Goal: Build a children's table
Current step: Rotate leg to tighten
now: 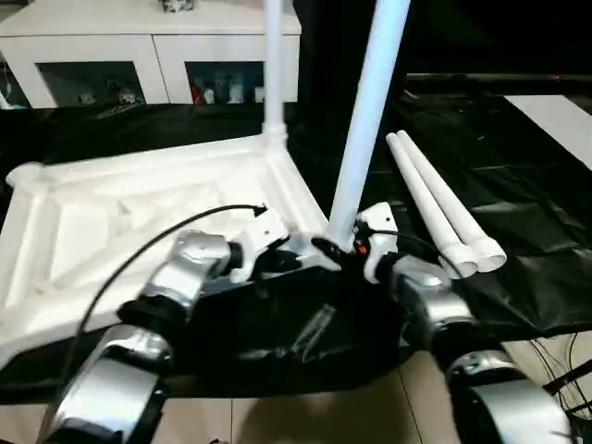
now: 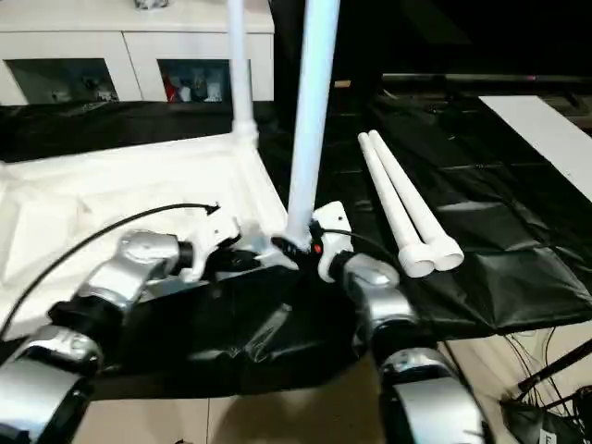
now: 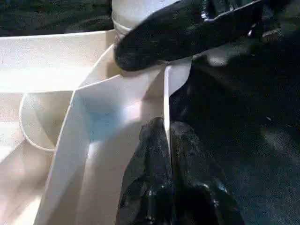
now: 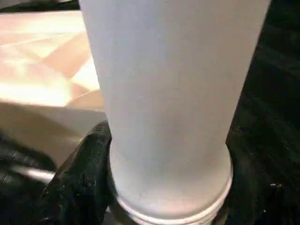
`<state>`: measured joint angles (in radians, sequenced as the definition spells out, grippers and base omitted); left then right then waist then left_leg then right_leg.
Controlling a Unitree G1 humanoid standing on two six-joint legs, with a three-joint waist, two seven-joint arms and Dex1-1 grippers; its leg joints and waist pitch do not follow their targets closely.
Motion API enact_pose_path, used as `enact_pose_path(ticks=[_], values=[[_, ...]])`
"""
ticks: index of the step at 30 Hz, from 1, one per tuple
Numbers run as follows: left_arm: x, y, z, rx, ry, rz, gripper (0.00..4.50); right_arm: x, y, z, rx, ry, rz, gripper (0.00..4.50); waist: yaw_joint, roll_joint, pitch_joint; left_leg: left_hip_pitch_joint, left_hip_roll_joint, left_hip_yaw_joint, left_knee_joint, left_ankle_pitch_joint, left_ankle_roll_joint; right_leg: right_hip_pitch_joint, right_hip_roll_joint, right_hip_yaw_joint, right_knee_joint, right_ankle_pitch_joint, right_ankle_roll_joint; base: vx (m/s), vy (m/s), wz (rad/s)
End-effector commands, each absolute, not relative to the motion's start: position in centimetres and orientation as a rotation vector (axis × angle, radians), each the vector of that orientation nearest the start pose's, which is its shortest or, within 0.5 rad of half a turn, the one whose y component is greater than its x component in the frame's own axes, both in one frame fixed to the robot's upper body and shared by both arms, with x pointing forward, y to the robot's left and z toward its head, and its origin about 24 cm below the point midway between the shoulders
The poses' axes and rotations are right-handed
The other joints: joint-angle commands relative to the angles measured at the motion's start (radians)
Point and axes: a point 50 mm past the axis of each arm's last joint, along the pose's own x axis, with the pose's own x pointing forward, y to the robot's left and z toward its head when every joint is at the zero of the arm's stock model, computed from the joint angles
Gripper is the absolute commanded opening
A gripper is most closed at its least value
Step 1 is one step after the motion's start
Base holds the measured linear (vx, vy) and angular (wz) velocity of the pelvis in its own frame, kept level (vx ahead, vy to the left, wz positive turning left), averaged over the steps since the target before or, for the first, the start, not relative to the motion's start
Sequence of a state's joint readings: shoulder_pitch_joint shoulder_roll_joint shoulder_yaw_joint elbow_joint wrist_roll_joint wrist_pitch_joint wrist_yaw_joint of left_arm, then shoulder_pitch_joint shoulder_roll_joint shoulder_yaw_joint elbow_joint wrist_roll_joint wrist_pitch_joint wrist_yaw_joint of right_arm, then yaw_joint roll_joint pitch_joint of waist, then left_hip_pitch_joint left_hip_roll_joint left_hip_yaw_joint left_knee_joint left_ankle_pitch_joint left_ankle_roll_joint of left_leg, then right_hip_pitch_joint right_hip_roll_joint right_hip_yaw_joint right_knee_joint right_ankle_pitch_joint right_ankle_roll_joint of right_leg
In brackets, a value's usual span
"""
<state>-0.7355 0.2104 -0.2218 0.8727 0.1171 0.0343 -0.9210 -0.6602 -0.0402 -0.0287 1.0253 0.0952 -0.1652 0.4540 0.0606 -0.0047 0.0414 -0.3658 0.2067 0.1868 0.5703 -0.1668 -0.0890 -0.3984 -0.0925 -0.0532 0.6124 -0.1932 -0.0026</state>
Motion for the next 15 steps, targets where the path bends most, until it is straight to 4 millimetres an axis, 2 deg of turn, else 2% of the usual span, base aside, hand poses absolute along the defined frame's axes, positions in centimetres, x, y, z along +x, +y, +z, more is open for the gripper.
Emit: enact_pose_path(ticks=[1,2,3,4,5,6,8,13,14,15], values=[[34.2,8.8,3.1,0.339,0.433,-1.051,0.00,34.4,-10.3,0.3,0.156,0.304,0.301,2.69,-0.001,0.012,-0.053,0.014,0.020,-0.010,-0.074,-0.330,0.001,0.034,-0.044,0.034,-0.088,-0.273,-0.204,0.000,0.000,0.00],[34.2,8.7,3.1,0.338,0.432,-1.039,0.00,34.4,-10.3,0.3,0.163,0.306,0.273,2.69,-0.002,0.012,-0.052,0.013,0.020,-0.010,-0.074,-0.333,-0.001,0.032,-0.044,0.035,-0.088,-0.274,-0.203,0.000,0.000,0.00],[34.4,8.4,3.1,0.335,0.420,-1.006,0.00,34.4,-10.0,0.2,0.188,0.312,0.211,2.69,-0.003,0.000,-0.052,0.014,0.018,-0.009,-0.075,-0.341,-0.001,0.033,-0.043,0.033,-0.092,-0.294,-0.195,0.000,0.000,0.00],[34.6,8.0,3.1,0.339,0.406,-0.977,0.00,34.4,-9.6,0.2,0.196,0.306,0.151,2.69,-0.001,-0.003,-0.051,0.013,0.018,-0.009,-0.075,-0.339,0.002,0.031,-0.047,0.035,-0.094,-0.317,-0.188,0.000,0.000,0.00],[34.6,8.0,3.1,0.339,0.405,-0.975,0.00,34.4,-9.5,0.2,0.196,0.306,0.147,2.69,0.000,0.001,-0.051,0.014,0.017,-0.010,-0.074,-0.340,0.002,0.029,-0.047,0.035,-0.095,-0.329,-0.182,0.000,0.000,0.00],[34.7,7.7,3.2,0.349,0.392,-0.962,0.00,34.4,-9.1,0.3,0.194,0.297,0.119,2.69,0.002,0.000,-0.050,0.017,0.018,-0.010,-0.075,-0.351,0.004,0.024,-0.047,0.035,-0.099,-0.350,-0.171,0.000,0.000,0.00],[34.6,7.3,3.1,0.363,0.379,-0.987,0.00,34.5,-8.6,0.6,0.164,0.275,0.112,2.69,0.002,-0.003,-0.050,0.014,0.018,-0.010,-0.077,-0.356,0.007,0.026,-0.046,0.035,-0.099,-0.345,-0.163,0.000,0.000,0.00],[34.1,6.8,3.0,0.382,0.368,-1.058,0.00,34.6,-8.6,1.1,0.134,0.243,0.115,2.69,0.001,0.001,-0.051,0.009,0.017,-0.010,-0.077,-0.355,0.017,0.027,-0.044,0.038,-0.095,-0.299,-0.161,0.000,0.000,0.00],[34.1,6.8,2.9,0.386,0.366,-1.063,0.00,34.7,-8.7,1.2,0.135,0.234,0.114,3.25,0.002,0.002,-0.051,0.010,0.017,-0.010,-0.078,-0.356,0.017,0.027,-0.044,0.038,-0.095,-0.299,-0.161,0.000,0.000,0.00],[34.1,6.8,3.0,0.386,0.361,-1.075,0.00,34.8,-8.9,1.4,0.138,0.214,0.121,3.25,0.002,0.009,-0.051,0.010,0.016,-0.010,-0.077,-0.359,0.017,0.027,-0.044,0.039,-0.095,-0.299,-0.163,0.000,0.000,0.00]])
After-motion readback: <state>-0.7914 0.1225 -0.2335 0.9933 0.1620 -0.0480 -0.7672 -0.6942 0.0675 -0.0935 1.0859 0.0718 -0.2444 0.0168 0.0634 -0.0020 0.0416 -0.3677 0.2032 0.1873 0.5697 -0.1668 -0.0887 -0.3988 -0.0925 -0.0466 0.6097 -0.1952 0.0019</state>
